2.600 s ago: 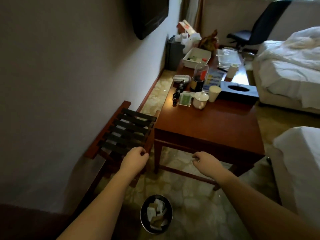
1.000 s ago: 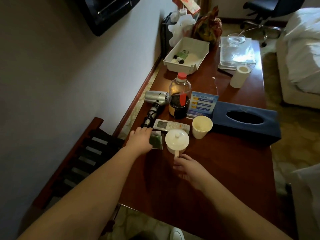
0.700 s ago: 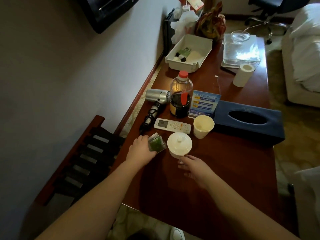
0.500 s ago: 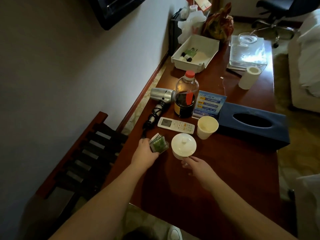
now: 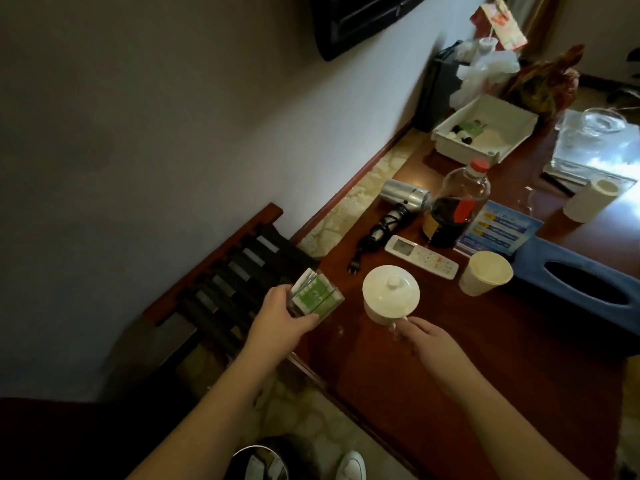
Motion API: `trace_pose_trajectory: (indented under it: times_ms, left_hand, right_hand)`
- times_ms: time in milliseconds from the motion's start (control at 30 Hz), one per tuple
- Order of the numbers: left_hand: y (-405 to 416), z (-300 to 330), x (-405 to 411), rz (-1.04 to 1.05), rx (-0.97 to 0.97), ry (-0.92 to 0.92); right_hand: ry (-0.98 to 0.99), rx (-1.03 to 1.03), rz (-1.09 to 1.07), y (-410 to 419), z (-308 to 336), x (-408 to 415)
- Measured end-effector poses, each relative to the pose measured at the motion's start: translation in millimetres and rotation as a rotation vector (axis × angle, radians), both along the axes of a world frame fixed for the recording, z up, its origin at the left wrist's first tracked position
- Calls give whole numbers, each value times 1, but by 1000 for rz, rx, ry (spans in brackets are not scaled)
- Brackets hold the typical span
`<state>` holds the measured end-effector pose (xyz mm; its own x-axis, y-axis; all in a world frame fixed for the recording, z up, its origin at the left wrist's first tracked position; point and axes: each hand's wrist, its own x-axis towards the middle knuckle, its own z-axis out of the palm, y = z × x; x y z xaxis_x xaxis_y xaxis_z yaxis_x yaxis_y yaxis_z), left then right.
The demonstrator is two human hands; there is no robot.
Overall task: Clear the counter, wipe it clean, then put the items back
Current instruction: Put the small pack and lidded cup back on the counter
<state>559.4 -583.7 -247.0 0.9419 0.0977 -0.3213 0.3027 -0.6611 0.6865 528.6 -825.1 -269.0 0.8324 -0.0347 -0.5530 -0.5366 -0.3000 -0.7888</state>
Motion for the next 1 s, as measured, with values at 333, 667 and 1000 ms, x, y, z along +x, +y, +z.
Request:
trace_pose_trajectory:
  times_ms: [333,667,1000]
  left_hand:
    - [149,57,-148,336,-17,-83]
    - [265,119,-355,618,5,-208]
    - [359,188,-564,855,32,-275]
  right_hand:
    - [-83,37,399,135,46,-33]
    - [-169,101,723,297,113,-152]
    - [-137,300,960,427,184,-300]
